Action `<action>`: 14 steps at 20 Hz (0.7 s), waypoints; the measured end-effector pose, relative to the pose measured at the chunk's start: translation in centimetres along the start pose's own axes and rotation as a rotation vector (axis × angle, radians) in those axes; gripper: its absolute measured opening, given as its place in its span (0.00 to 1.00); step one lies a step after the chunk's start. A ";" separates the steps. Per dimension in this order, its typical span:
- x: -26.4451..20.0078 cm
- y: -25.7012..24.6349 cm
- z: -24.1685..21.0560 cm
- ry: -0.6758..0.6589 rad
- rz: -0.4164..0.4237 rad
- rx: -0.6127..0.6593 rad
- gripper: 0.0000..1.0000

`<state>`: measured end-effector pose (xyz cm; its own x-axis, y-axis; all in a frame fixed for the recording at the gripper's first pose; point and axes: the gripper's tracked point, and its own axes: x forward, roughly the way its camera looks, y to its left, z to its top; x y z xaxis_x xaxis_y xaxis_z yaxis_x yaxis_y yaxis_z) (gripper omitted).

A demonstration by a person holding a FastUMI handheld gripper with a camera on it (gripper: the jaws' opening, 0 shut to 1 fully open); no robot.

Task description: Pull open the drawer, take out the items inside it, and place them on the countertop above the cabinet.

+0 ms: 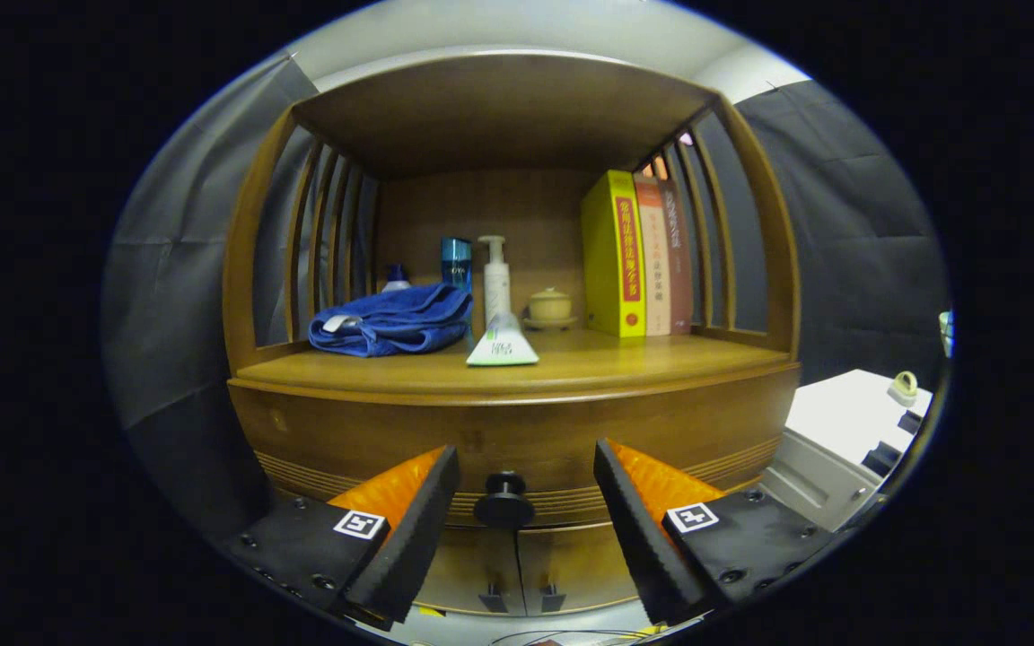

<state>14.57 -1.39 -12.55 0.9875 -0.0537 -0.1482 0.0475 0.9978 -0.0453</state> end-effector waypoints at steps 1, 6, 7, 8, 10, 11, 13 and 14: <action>-1.7 -0.1 1.2 -0.012 -0.002 0.004 0.98; -10.6 -1.0 6.5 -0.088 0.011 0.009 0.98; -12.2 -1.2 7.8 -0.105 0.016 0.013 0.98; -13.6 -1.3 8.6 -0.112 0.023 0.019 0.98; -16.0 -1.6 9.3 -0.097 0.052 0.023 0.98; -17.5 -1.8 9.5 -0.087 0.068 0.023 0.98; -19.8 -2.5 10.2 -0.100 0.079 0.020 0.98; -20.7 -2.9 10.7 -0.110 0.079 0.008 0.98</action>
<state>-4.39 -2.80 1.21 0.9987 0.0294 -0.0420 -0.0307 0.9991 -0.0301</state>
